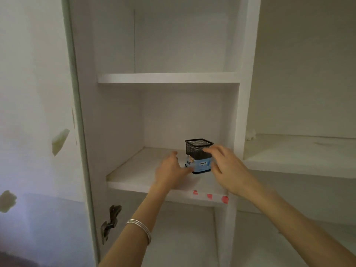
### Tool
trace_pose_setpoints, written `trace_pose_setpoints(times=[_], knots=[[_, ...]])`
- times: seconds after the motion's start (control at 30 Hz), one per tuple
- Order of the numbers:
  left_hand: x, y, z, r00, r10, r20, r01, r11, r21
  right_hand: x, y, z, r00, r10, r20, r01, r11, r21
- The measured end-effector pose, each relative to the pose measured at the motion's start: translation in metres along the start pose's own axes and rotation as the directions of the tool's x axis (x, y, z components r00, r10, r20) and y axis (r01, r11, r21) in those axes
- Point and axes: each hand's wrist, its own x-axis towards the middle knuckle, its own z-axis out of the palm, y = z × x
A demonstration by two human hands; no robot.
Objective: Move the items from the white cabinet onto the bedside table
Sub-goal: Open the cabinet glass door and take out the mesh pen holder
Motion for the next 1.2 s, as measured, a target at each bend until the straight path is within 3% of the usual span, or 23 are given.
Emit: trace_pose_setpoints(times=[0.33,0.57,0.73,0.9,1.07,1.2], knots=[[0.049,0.007,0.038,0.998,0.029,0.064,-0.015,0.978,-0.206,0.024,0.006,0.030,0.998,0.033,-0.044,-0.033,0.999,-0.004],[0.032,-0.012,0.018,0.999,0.037,-0.006,-0.037,0.986,-0.161,0.041,0.006,0.040,0.995,0.097,-0.039,-0.098,0.995,-0.009],[-0.004,-0.036,-0.008,0.995,0.036,-0.089,-0.045,0.994,-0.104,0.058,-0.007,0.051,0.986,0.149,0.069,-0.158,0.974,0.161],[-0.025,-0.056,-0.032,0.997,0.054,-0.062,-0.059,0.996,-0.071,0.072,-0.018,0.054,0.981,0.131,0.143,-0.166,0.950,0.265],[-0.010,-0.076,-0.044,0.992,0.006,0.125,0.024,0.970,-0.240,0.087,-0.010,0.051,0.933,0.240,0.267,-0.348,0.788,0.508],[-0.002,-0.074,-0.041,0.983,0.030,0.181,0.021,0.962,-0.272,0.086,0.000,0.052,0.911,0.239,0.335,-0.402,0.693,0.598]])
